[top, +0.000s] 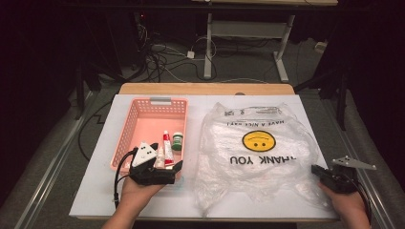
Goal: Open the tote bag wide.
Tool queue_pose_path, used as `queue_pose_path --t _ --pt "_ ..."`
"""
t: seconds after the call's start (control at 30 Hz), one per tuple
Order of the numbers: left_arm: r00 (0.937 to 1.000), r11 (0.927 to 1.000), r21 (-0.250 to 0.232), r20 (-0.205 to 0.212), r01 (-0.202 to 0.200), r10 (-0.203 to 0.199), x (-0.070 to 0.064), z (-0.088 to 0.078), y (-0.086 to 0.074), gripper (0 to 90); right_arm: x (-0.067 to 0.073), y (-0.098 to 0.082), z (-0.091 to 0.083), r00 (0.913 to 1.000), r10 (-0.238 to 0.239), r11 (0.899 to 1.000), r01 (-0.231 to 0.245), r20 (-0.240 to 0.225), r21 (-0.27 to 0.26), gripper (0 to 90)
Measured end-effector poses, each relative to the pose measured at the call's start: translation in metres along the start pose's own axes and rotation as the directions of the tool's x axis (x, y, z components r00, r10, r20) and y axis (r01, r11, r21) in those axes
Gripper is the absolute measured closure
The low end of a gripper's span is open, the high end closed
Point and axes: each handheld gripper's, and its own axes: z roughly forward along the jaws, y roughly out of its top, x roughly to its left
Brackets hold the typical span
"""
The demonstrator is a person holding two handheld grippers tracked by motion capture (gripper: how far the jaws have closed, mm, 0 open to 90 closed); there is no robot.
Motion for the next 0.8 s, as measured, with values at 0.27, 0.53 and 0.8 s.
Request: queue_pose_path --t 0.27,0.53,0.8 --pt "0.9997 0.9989 0.043 0.016 -0.02 0.019 0.0 -0.007 -0.012 0.0 0.0 -0.002 -0.004 0.9997 0.02 0.999 -0.02 0.015 -0.034 90.0" --pt "0.9968 0.9969 0.007 -0.013 -0.079 0.079 -0.007 -0.009 -0.012 0.0 -0.008 -0.008 -0.018 0.9942 0.069 0.994 -0.062 0.082 -0.09 90.0" --pt "0.9976 0.996 0.059 0.022 -0.066 0.065 -0.005 -0.002 -0.007 0.0 -0.021 -0.02 -0.038 0.9764 0.153 0.98 -0.13 0.153 -0.151 90.0"
